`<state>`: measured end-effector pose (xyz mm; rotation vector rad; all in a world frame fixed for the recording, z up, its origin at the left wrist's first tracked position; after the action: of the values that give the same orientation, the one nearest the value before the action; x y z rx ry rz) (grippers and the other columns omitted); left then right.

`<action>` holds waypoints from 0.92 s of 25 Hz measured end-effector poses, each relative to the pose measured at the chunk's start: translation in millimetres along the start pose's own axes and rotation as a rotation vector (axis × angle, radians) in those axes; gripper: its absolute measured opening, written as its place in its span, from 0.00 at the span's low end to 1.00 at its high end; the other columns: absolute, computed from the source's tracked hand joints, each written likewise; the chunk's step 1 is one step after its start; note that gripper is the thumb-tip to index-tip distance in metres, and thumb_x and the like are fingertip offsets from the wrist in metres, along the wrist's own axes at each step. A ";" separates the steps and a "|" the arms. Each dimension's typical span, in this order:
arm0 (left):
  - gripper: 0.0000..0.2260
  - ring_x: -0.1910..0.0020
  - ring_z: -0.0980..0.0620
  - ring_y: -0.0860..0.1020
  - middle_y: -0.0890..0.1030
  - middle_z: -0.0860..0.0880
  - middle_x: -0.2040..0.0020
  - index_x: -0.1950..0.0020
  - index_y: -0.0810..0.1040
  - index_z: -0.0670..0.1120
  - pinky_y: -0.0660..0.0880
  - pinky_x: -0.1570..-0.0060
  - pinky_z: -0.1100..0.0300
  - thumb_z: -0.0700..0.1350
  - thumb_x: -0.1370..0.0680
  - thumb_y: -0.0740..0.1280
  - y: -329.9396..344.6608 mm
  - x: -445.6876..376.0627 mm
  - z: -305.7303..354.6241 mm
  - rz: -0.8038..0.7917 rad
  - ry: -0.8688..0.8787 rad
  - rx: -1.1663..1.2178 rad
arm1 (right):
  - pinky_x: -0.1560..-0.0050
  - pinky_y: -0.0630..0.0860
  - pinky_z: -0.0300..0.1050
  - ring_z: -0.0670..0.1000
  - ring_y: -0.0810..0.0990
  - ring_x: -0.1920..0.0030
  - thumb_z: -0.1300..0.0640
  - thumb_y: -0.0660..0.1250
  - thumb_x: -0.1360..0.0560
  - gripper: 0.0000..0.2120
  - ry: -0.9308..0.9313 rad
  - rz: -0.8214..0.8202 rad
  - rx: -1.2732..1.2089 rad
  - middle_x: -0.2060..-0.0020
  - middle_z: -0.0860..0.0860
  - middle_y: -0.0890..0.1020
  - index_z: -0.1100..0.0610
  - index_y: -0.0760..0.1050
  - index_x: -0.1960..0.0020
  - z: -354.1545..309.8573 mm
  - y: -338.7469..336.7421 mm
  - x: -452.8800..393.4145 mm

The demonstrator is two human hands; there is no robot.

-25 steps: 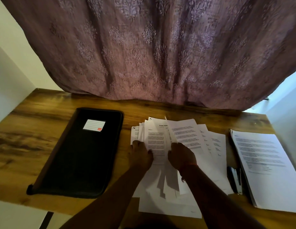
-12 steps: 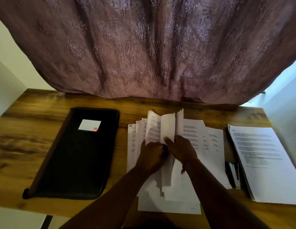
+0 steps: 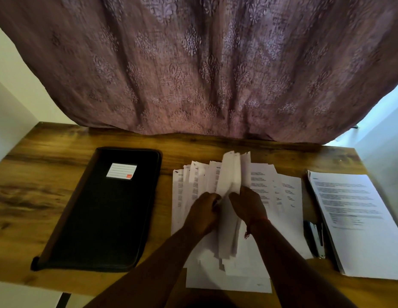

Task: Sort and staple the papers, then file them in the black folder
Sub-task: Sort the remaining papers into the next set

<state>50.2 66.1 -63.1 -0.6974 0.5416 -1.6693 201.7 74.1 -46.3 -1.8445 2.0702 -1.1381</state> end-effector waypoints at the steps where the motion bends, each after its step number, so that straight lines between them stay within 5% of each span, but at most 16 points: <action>1: 0.12 0.37 0.49 0.76 0.79 0.49 0.37 0.36 0.76 0.48 0.69 0.32 0.57 0.46 0.19 0.65 4.7 3.8 11.2 -0.032 0.075 -0.031 | 0.40 0.77 0.52 0.55 0.79 0.42 0.47 0.63 0.21 0.17 -0.001 -0.013 -0.045 0.42 0.53 0.81 0.53 0.74 0.36 -3.5 1.7 -0.3; 4: 0.11 0.37 0.50 0.77 0.79 0.49 0.37 0.37 0.78 0.48 0.67 0.30 0.57 0.47 0.18 0.63 6.5 8.6 27.2 -0.087 0.148 -0.013 | 0.38 0.74 0.54 0.56 0.78 0.38 0.41 0.64 0.22 0.23 -0.009 -0.039 -0.081 0.39 0.52 0.79 0.52 0.72 0.33 -8.4 2.7 -1.0; 7: 0.11 0.40 0.56 0.76 0.79 0.51 0.39 0.38 0.78 0.49 0.68 0.35 0.64 0.49 0.18 0.63 -2.8 4.9 18.4 -0.025 0.083 0.113 | 0.35 0.71 0.54 0.57 0.76 0.36 0.51 0.66 0.22 0.19 0.004 -0.050 -0.042 0.37 0.55 0.79 0.54 0.73 0.33 -0.2 4.3 -1.9; 9: 0.12 0.38 0.52 0.74 0.77 0.49 0.39 0.38 0.77 0.48 0.71 0.35 0.58 0.50 0.19 0.64 -17.7 -1.0 -3.6 0.144 -0.022 0.014 | 0.34 0.71 0.53 0.58 0.75 0.34 0.55 0.66 0.22 0.18 0.008 -0.040 -0.028 0.36 0.56 0.78 0.55 0.73 0.33 4.7 3.2 -1.8; 13: 0.17 0.33 0.45 0.71 0.73 0.46 0.33 0.33 0.73 0.46 0.71 0.35 0.53 0.50 0.20 0.65 -28.4 -4.8 -39.7 0.195 -0.230 -0.203 | 0.35 0.71 0.54 0.59 0.74 0.34 0.56 0.66 0.22 0.18 0.019 -0.053 -0.068 0.37 0.57 0.78 0.57 0.73 0.33 9.1 -1.1 -2.3; 16: 0.15 0.38 0.46 0.78 0.78 0.47 0.37 0.31 0.71 0.46 0.76 0.37 0.51 0.46 0.18 0.63 -32.5 -4.5 -38.5 0.207 -0.281 0.025 | 0.34 0.70 0.55 0.59 0.74 0.34 0.56 0.68 0.23 0.19 0.030 -0.059 -0.112 0.37 0.57 0.78 0.56 0.72 0.32 12.4 -3.6 -3.8; 19: 0.12 0.37 0.48 0.77 0.78 0.47 0.37 0.35 0.74 0.48 0.73 0.35 0.54 0.46 0.17 0.61 -26.8 -4.3 -21.3 0.157 -0.186 0.065 | 0.34 0.70 0.55 0.59 0.73 0.33 0.56 0.68 0.23 0.20 0.027 -0.071 -0.123 0.36 0.56 0.77 0.56 0.71 0.32 11.7 -1.6 -4.2; 23: 0.14 0.32 0.55 0.70 0.75 0.52 0.32 0.32 0.74 0.50 0.62 0.29 0.63 0.46 0.16 0.60 -9.6 0.5 17.3 -0.024 0.087 0.122 | 0.37 0.73 0.52 0.57 0.76 0.36 0.43 0.67 0.24 0.24 0.021 -0.070 -0.171 0.38 0.54 0.79 0.53 0.73 0.32 0.6 1.1 -1.6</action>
<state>55.5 67.9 -44.2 -0.5465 0.4900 -1.7462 201.6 75.3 -48.1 -2.0035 2.1925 -1.0288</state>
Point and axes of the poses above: each hand's wrist, its own x-axis away from the middle knuckle, its own y-axis out of the palm, z = x × y, the point moved 10 cm from there along -x, towards the middle knuckle
